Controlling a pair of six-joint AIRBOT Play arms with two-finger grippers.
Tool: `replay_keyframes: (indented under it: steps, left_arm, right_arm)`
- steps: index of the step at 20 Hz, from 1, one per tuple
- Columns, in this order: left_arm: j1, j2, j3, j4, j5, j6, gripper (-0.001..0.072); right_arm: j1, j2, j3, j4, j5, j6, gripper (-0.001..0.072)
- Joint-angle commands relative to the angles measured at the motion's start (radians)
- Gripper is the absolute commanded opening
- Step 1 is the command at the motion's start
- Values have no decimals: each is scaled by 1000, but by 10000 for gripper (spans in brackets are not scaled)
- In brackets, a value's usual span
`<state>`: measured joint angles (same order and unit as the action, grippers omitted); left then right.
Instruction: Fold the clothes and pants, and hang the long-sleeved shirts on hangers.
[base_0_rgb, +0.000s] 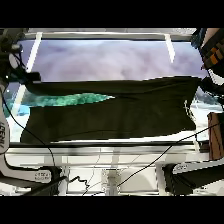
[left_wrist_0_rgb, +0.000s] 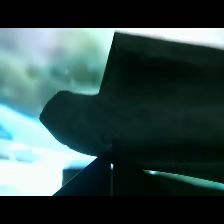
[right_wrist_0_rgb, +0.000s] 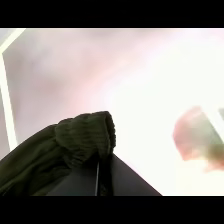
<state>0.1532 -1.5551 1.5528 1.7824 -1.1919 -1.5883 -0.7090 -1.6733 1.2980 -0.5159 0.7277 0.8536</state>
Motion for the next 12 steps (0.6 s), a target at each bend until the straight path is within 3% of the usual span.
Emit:
replay_keyframes:
  steps: [1, 4, 5, 6, 7, 8, 10, 12]
  left_arm:
    - [-2, 117, -221, 13, -61, -5, 12]
    - [7, 167, -309, 13, -246, 14, 15]
    - [11, 165, -315, 13, -291, 38, 82]
    - [11, 164, -318, 13, -299, 49, 327]
    - [11, 164, -318, 12, -283, 48, 650]
    - [10, 164, -317, 12, -233, 48, 705]
    - [10, 164, -316, 5, -80, 14, 701]
    - [11, 163, -316, -8, 145, -93, 688]
  right_arm:
    - [-8, 0, 0, -43, -15, 1, 27]
    - [-9, 0, 0, -43, -38, 1, 27]
    - [-9, 0, 0, -43, -40, 1, 27]
    - [-9, 0, 0, -43, -40, 1, 27]
    - [-9, 0, 0, -43, -39, 1, 26]
    - [-9, 0, 0, -43, -39, 1, 27]
    - [-9, 0, 0, -43, -39, 1, 27]
    - [-9, 0, 0, -43, -39, 1, 27]
